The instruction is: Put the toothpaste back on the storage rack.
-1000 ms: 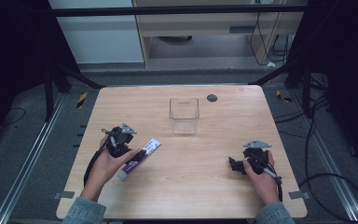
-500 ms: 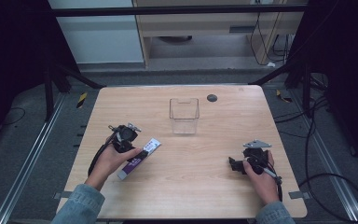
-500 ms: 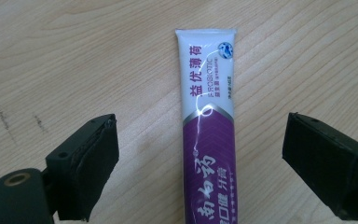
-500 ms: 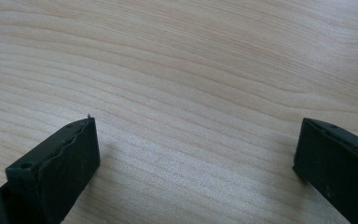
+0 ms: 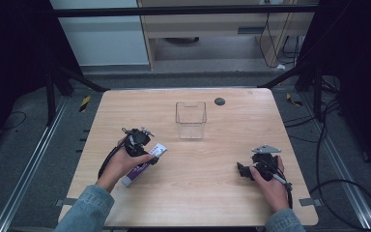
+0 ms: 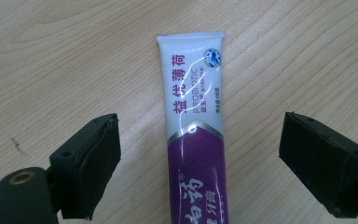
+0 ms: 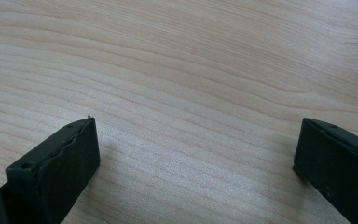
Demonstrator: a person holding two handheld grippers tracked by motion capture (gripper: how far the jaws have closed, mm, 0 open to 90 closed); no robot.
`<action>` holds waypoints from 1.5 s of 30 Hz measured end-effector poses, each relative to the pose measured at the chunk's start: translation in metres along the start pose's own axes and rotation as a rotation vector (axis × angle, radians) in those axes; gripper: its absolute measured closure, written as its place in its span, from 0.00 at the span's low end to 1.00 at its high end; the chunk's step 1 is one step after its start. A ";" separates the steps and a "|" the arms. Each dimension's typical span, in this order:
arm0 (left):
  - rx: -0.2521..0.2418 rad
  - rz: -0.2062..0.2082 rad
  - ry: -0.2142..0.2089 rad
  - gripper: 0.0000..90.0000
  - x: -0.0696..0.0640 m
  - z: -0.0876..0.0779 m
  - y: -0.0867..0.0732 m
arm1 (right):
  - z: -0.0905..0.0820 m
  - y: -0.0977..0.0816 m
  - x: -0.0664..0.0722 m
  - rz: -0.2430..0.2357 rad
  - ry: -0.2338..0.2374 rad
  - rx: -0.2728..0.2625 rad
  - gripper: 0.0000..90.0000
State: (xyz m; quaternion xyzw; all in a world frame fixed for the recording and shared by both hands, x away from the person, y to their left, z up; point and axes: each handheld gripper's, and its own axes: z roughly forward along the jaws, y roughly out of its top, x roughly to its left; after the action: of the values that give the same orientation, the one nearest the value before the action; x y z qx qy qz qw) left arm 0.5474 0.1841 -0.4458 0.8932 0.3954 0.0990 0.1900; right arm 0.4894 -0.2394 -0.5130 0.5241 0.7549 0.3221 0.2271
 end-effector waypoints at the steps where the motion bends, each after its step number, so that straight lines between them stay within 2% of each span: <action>1: 0.007 0.001 0.003 0.14 -0.001 0.001 0.001 | 0.000 0.000 0.000 -0.001 0.000 0.001 0.00; 7: 0.027 -0.011 0.016 0.17 0.000 0.008 0.005 | 0.000 0.000 0.000 -0.002 -0.001 0.000 0.00; 17: 0.041 0.008 0.006 0.30 -0.002 0.015 0.008 | 0.000 0.000 0.000 -0.004 0.000 0.000 0.00; 25: 0.074 0.035 0.026 0.37 -0.003 0.022 0.008 | 0.000 0.000 0.000 -0.004 0.000 0.000 0.00; 35: 0.072 0.017 0.018 0.44 -0.001 0.029 0.005 | 0.000 0.000 0.000 -0.004 0.000 0.000 0.00; 45: 0.060 0.005 -0.013 0.59 0.000 0.028 0.005 | 0.000 0.000 0.000 -0.004 0.000 0.000 0.00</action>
State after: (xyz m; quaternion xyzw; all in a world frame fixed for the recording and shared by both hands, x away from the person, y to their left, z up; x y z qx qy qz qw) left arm 0.5603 0.1736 -0.4691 0.9001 0.3947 0.0817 0.1655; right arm 0.4897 -0.2396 -0.5130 0.5227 0.7558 0.3218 0.2279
